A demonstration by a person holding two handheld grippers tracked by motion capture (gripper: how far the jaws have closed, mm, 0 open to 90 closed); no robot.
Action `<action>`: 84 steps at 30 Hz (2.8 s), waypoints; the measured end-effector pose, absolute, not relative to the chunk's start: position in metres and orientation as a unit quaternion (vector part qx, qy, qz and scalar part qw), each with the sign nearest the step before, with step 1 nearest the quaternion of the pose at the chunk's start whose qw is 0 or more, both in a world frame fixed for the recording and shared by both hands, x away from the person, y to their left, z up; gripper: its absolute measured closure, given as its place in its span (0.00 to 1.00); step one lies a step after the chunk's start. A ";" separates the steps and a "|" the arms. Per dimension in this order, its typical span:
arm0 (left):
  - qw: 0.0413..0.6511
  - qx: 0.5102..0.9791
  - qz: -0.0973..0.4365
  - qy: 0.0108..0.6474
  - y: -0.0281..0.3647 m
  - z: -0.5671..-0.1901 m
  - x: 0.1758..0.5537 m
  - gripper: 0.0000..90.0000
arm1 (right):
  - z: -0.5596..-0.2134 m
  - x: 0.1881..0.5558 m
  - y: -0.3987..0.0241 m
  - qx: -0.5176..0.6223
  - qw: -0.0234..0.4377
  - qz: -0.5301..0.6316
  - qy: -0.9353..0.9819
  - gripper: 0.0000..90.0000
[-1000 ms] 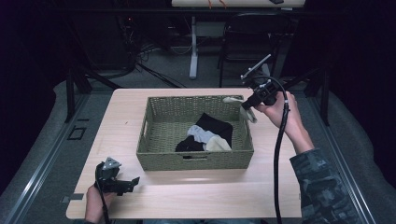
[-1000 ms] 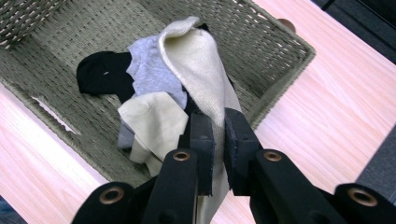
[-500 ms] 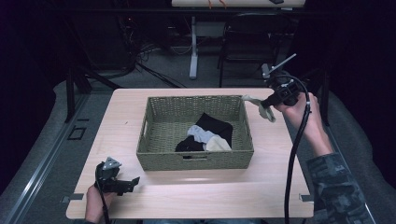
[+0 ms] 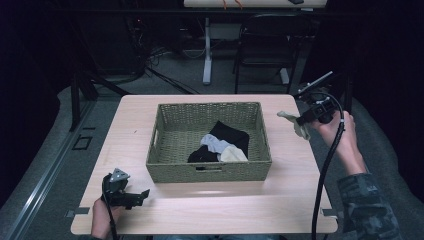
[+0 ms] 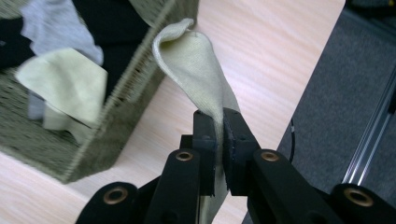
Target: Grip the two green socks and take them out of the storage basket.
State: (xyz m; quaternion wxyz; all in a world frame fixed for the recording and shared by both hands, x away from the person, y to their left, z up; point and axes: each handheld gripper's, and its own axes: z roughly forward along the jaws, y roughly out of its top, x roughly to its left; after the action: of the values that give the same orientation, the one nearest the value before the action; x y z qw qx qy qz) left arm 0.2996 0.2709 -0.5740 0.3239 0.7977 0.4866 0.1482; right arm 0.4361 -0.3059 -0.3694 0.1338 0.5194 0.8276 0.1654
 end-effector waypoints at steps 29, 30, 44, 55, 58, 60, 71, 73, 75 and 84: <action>0.327 0.796 0.148 0.487 0.271 -0.574 0.300 0.00 | -0.449 0.431 -0.301 0.498 0.026 0.149 0.854 0.35; 0.326 0.796 0.149 0.487 0.271 -0.574 0.300 0.00 | -0.442 0.430 -0.300 0.496 0.029 0.156 0.853 0.33; 0.326 0.797 0.150 0.486 0.271 -0.574 0.300 0.00 | -0.373 0.430 -0.254 0.440 0.066 0.200 0.873 0.17; 0.329 0.797 0.148 0.484 0.271 -0.573 0.300 0.00 | -0.377 0.446 -0.180 0.383 0.058 0.194 0.901 0.16; 0.330 0.797 0.148 0.484 0.271 -0.573 0.300 0.00 | -0.389 0.454 -0.166 0.378 0.047 0.187 0.905 0.16; 0.331 0.796 0.147 0.484 0.271 -0.573 0.300 0.00 | -0.398 0.458 -0.158 0.377 0.038 0.182 0.907 0.16; 0.331 0.797 0.146 0.484 0.271 -0.573 0.300 0.00 | -0.440 0.472 -0.134 0.372 0.006 0.139 0.918 0.24; 0.332 0.796 0.147 0.485 0.271 -0.573 0.299 0.00 | -0.449 0.472 -0.130 0.374 -0.002 0.132 0.918 0.25; 0.332 0.796 0.147 0.485 0.271 -0.573 0.300 0.00 | -0.456 0.473 -0.127 0.372 -0.004 0.123 0.920 0.25; 0.332 0.797 0.146 0.484 0.271 -0.573 0.300 0.00 | -0.483 0.477 -0.113 0.372 -0.022 0.091 0.924 0.25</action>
State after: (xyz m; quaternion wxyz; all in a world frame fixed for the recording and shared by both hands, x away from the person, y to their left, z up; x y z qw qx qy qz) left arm 0.2997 0.2711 -0.5733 0.3317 0.7967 0.4836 0.1460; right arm 0.4774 -0.1127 -0.4830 -0.0219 0.3719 0.9235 0.0911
